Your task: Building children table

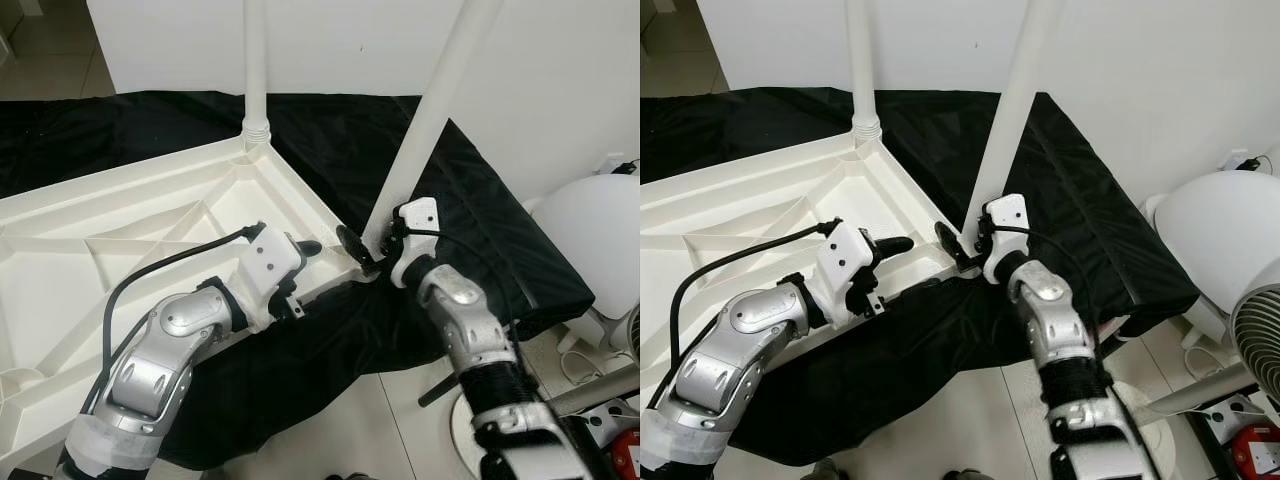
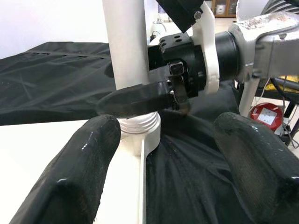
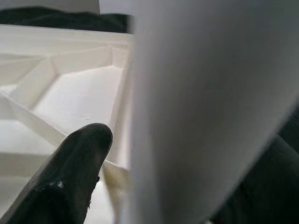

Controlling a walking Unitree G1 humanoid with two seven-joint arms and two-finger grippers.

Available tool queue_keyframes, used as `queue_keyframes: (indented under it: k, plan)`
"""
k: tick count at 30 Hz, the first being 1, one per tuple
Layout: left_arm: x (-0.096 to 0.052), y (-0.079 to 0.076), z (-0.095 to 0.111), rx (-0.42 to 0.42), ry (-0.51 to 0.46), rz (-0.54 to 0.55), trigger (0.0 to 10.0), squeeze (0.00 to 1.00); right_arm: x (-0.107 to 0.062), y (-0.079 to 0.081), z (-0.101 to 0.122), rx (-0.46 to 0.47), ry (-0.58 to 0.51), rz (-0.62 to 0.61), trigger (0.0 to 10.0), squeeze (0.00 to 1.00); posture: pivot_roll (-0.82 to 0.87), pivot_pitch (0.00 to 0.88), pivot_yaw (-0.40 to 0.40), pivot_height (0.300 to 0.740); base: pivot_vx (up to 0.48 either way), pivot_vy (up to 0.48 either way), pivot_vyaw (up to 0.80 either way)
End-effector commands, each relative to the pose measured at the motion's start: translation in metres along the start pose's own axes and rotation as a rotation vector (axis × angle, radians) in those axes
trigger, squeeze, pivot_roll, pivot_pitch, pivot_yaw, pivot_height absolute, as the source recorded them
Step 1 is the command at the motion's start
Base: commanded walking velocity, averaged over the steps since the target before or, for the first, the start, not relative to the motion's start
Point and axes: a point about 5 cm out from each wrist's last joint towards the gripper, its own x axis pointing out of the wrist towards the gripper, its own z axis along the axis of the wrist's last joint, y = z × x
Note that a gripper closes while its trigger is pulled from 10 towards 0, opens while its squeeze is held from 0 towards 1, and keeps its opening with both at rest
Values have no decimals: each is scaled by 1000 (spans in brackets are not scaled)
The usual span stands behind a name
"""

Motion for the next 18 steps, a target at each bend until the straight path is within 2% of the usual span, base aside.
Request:
queue_keyframes:
  k: [1, 3, 4, 5, 7, 18]
  plan:
    - [3, -1, 0, 0, 8, 1, 10000, 0, 0, 0, -4, -11, 14, 28, 10000, 0, 129, 98, -65, 740, 0, 0, 0]
    - [3, -1, 0, 1, 8, 1, 10000, 0, 0, -2, -6, -17, 30, 39, 10000, 0, 129, 98, -65, 740, 0, 0, 0]
    - [3, -1, 0, 1, 7, 2, 10000, 0, 0, -4, -7, -19, 41, 60, 7412, 0, 133, 96, -69, 740, 0, 0, 0]
    - [3, -1, 0, 1, 7, 2, 10000, 0, 0, -4, -7, -19, 41, 60, 7412, 0, 133, 96, -69, 740, 0, 0, 0]
    - [3, -2, 0, -1, 6, 2, 10000, 0, 0, -6, -10, -38, 56, 75, 0, 0, 138, 87, -76, 740, 0, 0, 0]
    - [2, -5, -1, -1, 3, 3, 10000, 0, -1, -6, -15, -29, 57, 99, 0, 0, 146, 73, -88, 740, 0, 0, 0]
